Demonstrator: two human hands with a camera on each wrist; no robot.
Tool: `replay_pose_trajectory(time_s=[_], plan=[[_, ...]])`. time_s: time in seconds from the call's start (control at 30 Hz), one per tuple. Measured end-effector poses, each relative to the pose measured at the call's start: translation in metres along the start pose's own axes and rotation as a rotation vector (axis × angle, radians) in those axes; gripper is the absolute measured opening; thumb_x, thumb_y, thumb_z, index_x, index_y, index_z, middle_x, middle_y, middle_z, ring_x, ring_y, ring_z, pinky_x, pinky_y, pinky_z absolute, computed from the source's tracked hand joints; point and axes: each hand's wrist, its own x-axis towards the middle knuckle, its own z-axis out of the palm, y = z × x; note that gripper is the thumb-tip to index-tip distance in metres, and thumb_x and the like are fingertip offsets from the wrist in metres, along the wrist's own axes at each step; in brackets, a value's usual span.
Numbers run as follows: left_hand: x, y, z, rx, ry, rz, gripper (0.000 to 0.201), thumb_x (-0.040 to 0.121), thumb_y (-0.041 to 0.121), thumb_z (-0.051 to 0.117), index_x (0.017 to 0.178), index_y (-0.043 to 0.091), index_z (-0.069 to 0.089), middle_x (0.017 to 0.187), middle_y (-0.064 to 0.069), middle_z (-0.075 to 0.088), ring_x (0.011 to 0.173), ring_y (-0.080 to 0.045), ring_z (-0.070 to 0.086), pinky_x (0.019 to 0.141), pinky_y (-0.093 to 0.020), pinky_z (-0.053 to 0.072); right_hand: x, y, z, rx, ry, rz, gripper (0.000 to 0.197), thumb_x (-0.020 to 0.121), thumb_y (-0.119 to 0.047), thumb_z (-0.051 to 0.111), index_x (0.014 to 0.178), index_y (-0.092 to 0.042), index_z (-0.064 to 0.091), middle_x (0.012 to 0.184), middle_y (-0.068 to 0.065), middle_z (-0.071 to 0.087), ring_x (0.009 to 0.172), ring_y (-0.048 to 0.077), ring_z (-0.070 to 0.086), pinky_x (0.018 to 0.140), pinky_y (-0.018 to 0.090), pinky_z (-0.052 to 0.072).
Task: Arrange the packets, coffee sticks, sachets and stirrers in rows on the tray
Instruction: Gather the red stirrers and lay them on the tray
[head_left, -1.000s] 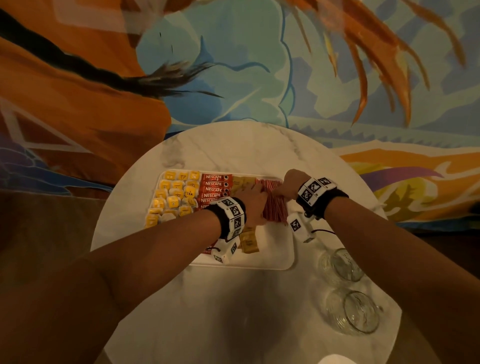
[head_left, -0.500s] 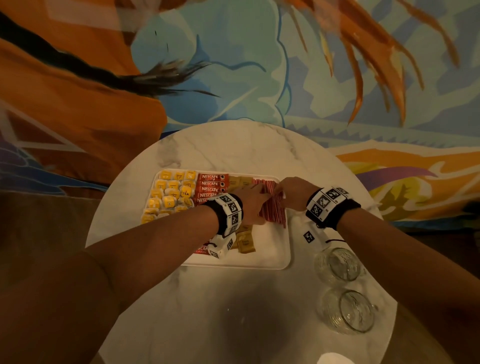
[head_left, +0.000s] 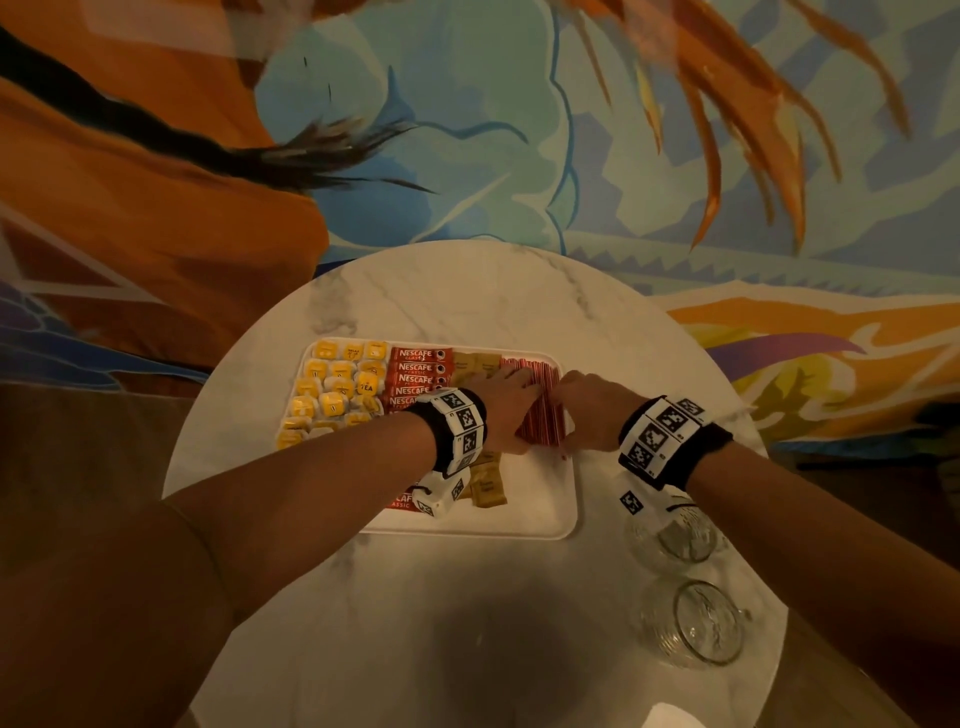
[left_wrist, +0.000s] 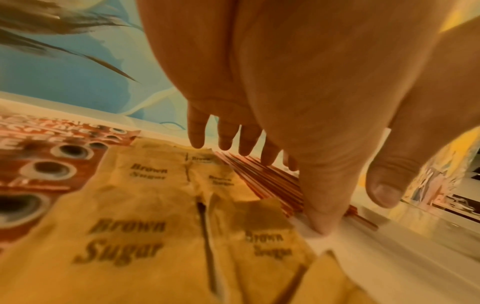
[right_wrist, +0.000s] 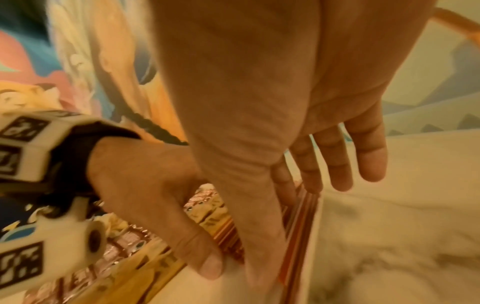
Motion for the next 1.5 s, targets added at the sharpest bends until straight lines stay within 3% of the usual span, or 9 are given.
replay_pose_trajectory(time_s=[0.23, 0.3, 0.4, 0.47, 0.7, 0.83, 1.0, 1.23, 1.5], plan=[[0.003, -0.007, 0.002, -0.013, 0.008, 0.009, 0.081, 0.074, 0.064, 0.067, 0.14, 0.021, 0.047, 0.14, -0.006, 0.046, 0.129, -0.03, 0.044, 0.105, -0.052, 0.044, 0.008, -0.016, -0.007, -0.091, -0.053, 0.041, 0.05, 0.071, -0.036, 0.084, 0.111, -0.012, 0.065, 0.109, 0.01, 0.064, 0.079, 0.021, 0.061, 0.07, 0.03, 0.054], [0.004, -0.008, 0.005, -0.019, 0.026, 0.007, 0.079, 0.073, 0.062, 0.069, 0.138, 0.021, 0.049, 0.138, -0.005, 0.048, 0.127, -0.029, 0.047, 0.105, -0.049, 0.045, 0.01, -0.019, -0.005, -0.103, -0.086, 0.064, 0.061, 0.068, -0.033, 0.088, 0.119, -0.012, 0.061, 0.116, 0.01, 0.062, 0.089, 0.023, 0.065, 0.075, 0.031, 0.056], [0.004, -0.009, 0.005, -0.037, 0.037, 0.014, 0.081, 0.074, 0.058, 0.072, 0.141, 0.02, 0.046, 0.146, -0.007, 0.045, 0.131, -0.028, 0.046, 0.109, -0.047, 0.042, 0.012, -0.025, 0.001, -0.129, -0.107, 0.107, 0.097, 0.062, -0.033, 0.092, 0.139, -0.009, 0.039, 0.131, 0.014, 0.049, 0.107, 0.029, 0.062, 0.081, 0.035, 0.056], [0.004, -0.01, 0.004, -0.045, 0.052, 0.021, 0.078, 0.075, 0.056, 0.074, 0.139, 0.02, 0.049, 0.142, -0.005, 0.048, 0.127, -0.027, 0.05, 0.107, -0.043, 0.045, 0.012, -0.029, 0.006, -0.163, -0.094, 0.134, 0.104, 0.06, -0.032, 0.093, 0.142, -0.007, 0.034, 0.133, 0.016, 0.044, 0.108, 0.031, 0.06, 0.085, 0.039, 0.057], [0.004, -0.012, 0.005, -0.079, 0.052, 0.032, 0.064, 0.077, 0.05, 0.075, 0.13, 0.018, 0.058, 0.127, -0.001, 0.056, 0.11, -0.023, 0.059, 0.098, -0.041, 0.052, 0.012, -0.033, 0.008, -0.119, 0.017, 0.178, 0.069, 0.08, -0.022, 0.079, 0.136, -0.007, 0.041, 0.131, 0.016, 0.044, 0.11, 0.032, 0.059, 0.085, 0.04, 0.052], [0.006, -0.013, 0.006, -0.103, 0.064, 0.038, 0.066, 0.076, 0.051, 0.075, 0.13, 0.018, 0.058, 0.129, -0.001, 0.056, 0.113, -0.022, 0.059, 0.099, -0.041, 0.052, 0.013, -0.033, 0.011, -0.068, 0.03, 0.16, 0.07, 0.079, -0.032, 0.078, 0.134, -0.008, 0.042, 0.128, 0.016, 0.048, 0.105, 0.031, 0.061, 0.081, 0.039, 0.053], [0.005, -0.015, 0.006, -0.109, 0.076, 0.044, 0.061, 0.077, 0.048, 0.076, 0.128, 0.018, 0.06, 0.13, -0.001, 0.058, 0.113, -0.022, 0.059, 0.099, -0.04, 0.052, 0.014, -0.029, 0.012, -0.024, 0.048, 0.163, 0.068, 0.082, -0.043, 0.073, 0.133, -0.009, 0.044, 0.128, 0.015, 0.049, 0.108, 0.031, 0.06, 0.087, 0.039, 0.054], [0.003, -0.014, 0.002, -0.052, 0.058, 0.04, 0.059, 0.075, 0.045, 0.079, 0.125, 0.019, 0.061, 0.12, 0.0, 0.061, 0.101, -0.02, 0.062, 0.089, -0.034, 0.055, 0.019, -0.034, 0.018, -0.098, 0.101, 0.115, 0.085, 0.074, -0.052, 0.078, 0.138, -0.012, 0.039, 0.133, 0.014, 0.046, 0.115, 0.032, 0.053, 0.092, 0.044, 0.053], [0.001, -0.017, 0.002, -0.089, 0.043, 0.019, 0.049, 0.079, 0.043, 0.077, 0.12, 0.018, 0.064, 0.117, 0.001, 0.062, 0.1, -0.02, 0.062, 0.09, -0.036, 0.055, 0.018, -0.033, 0.017, -0.086, 0.102, 0.109, 0.068, 0.082, -0.045, 0.073, 0.133, -0.01, 0.045, 0.133, 0.015, 0.046, 0.116, 0.032, 0.052, 0.094, 0.044, 0.052]])
